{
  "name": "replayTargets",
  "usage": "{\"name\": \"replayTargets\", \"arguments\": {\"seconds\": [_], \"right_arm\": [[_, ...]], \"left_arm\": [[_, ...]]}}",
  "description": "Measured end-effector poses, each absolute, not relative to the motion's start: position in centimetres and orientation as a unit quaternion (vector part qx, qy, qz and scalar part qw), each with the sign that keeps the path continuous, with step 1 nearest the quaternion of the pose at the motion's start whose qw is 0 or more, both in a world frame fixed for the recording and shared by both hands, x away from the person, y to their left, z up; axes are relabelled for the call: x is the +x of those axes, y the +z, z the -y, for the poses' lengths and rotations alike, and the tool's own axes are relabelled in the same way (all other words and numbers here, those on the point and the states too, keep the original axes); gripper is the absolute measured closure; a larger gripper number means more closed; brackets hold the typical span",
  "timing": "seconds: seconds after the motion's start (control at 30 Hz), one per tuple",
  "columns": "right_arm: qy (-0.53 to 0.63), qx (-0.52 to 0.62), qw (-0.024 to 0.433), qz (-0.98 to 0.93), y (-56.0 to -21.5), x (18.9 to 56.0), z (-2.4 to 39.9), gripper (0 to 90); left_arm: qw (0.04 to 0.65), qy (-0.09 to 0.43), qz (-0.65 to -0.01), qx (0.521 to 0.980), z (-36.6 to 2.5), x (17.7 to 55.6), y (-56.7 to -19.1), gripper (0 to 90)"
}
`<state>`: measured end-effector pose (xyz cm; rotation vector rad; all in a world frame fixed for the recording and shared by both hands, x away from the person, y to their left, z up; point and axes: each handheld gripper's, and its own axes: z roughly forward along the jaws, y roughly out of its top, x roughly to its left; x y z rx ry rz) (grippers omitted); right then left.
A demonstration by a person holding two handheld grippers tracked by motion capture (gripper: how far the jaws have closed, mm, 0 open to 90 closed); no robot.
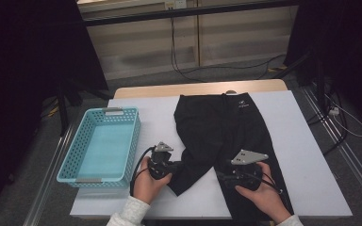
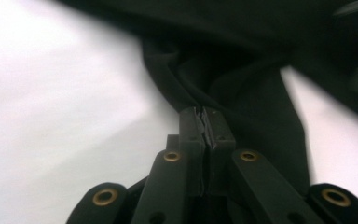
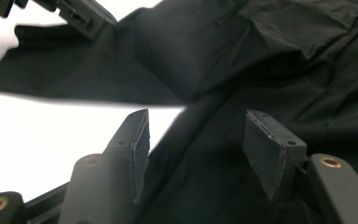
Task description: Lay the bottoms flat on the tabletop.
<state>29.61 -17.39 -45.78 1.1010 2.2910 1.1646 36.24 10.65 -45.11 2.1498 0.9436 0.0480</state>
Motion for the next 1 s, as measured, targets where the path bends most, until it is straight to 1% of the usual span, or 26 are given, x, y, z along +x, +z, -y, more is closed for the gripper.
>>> {"name": "replayTargets", "arguments": {"seconds": [0.1, 0.17, 0.2, 0.37, 0.47, 0.57, 0.63, 0.67, 0.7, 0.73, 0.8, 0.87, 0.9, 1.0], "right_arm": [[0.418, 0.384, 0.166, -0.806, -45.5, 29.6, 17.0, 41.5], [0.418, 0.377, 0.169, -0.809, -45.4, 29.7, 16.5, 41.9], [0.423, 0.369, 0.159, -0.812, -45.3, 29.7, 15.9, 42.6], [0.425, 0.354, 0.146, -0.820, -45.3, 29.9, 14.6, 45.3], [0.430, 0.341, 0.125, -0.827, -45.5, 30.1, 13.4, 48.5], [0.419, 0.322, 0.112, -0.842, -45.8, 30.1, 12.0, 48.7], [0.404, 0.313, 0.093, -0.855, -46.4, 30.2, 10.8, 50.1], [0.398, 0.311, 0.090, -0.858, -46.6, 30.2, 10.5, 49.9], [0.400, 0.302, 0.104, -0.859, -46.7, 30.1, 10.0, 51.3], [0.394, 0.296, 0.111, -0.863, -46.7, 30.1, 9.7, 54.2], [0.396, 0.292, 0.110, -0.863, -46.6, 30.2, 9.6, 71.6], [0.401, 0.297, 0.106, -0.860, -46.7, 30.5, 9.8, 86.5], [0.402, 0.297, 0.101, -0.860, -46.8, 30.6, 9.9, 89.5], [0.398, 0.302, 0.096, -0.861, -46.5, 30.6, 10.3, 90.0]], "left_arm": [[0.401, 0.005, -0.364, 0.841, -10.1, 35.7, -44.5, 87.5], [0.403, 0.006, -0.357, 0.842, -9.8, 35.3, -44.1, 87.5], [0.406, 0.004, -0.356, 0.842, -9.7, 35.2, -44.0, 87.5], [0.413, 0.006, -0.362, 0.835, -10.2, 35.2, -43.9, 87.4], [0.420, 0.009, -0.366, 0.830, -10.7, 35.3, -43.8, 87.1], [0.424, 0.012, -0.369, 0.827, -11.0, 35.3, -43.7, 86.5], [0.423, 0.011, -0.369, 0.828, -11.0, 35.2, -43.7, 85.5], [0.420, 0.009, -0.369, 0.829, -11.1, 35.2, -43.7, 85.4], [0.419, 0.012, -0.369, 0.829, -11.1, 35.2, -43.6, 84.7], [0.419, 0.011, -0.369, 0.830, -11.2, 35.2, -43.6, 84.0], [0.421, 0.011, -0.371, 0.827, -11.3, 35.2, -43.6, 83.4], [0.421, 0.014, -0.370, 0.828, -11.3, 35.2, -43.5, 83.0], [0.421, 0.018, -0.369, 0.828, -11.4, 35.3, -43.5, 81.8], [0.426, 0.033, -0.374, 0.823, -11.8, 35.4, -43.3, 73.9]]}}
